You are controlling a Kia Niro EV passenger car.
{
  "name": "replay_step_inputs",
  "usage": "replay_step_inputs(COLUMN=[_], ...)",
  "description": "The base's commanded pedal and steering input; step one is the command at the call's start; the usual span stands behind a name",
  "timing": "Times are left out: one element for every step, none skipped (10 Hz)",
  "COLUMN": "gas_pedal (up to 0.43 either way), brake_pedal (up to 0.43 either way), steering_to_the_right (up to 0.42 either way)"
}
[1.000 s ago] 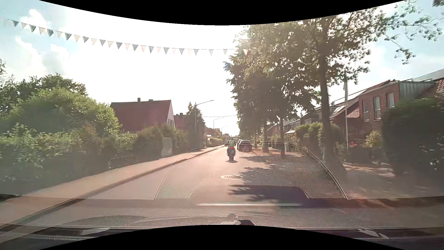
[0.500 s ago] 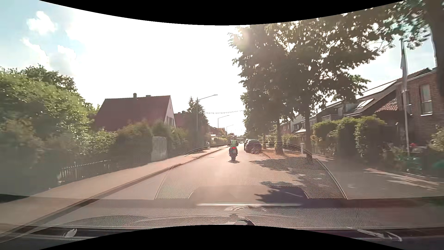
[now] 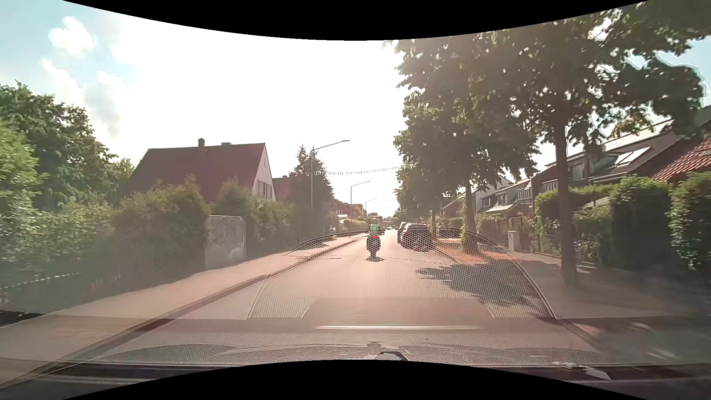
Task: Follow the waypoints while adhering to traffic rules and regulations
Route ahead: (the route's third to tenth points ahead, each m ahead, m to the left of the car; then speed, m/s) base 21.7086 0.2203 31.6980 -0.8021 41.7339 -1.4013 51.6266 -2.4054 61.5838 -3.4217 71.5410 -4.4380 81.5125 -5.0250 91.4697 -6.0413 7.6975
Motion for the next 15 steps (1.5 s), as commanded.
replay_step_inputs(gas_pedal=[0.13,0.13,0.13,0.13,0.13,0.13,0.13,0.13,0.13,0.13,0.13,0.13,0.13,0.13,0.13], brake_pedal=[0.0,0.0,0.0,0.0,0.0,0.0,0.0,0.0,0.0,0.0,0.0,0.0,0.0,0.0,0.0], steering_to_the_right=[0.003,0.003,0.003,0.006,0.006,0.007,0.014,0.015,0.015,0.015,0.015,0.015,0.014,0.011,0.008])
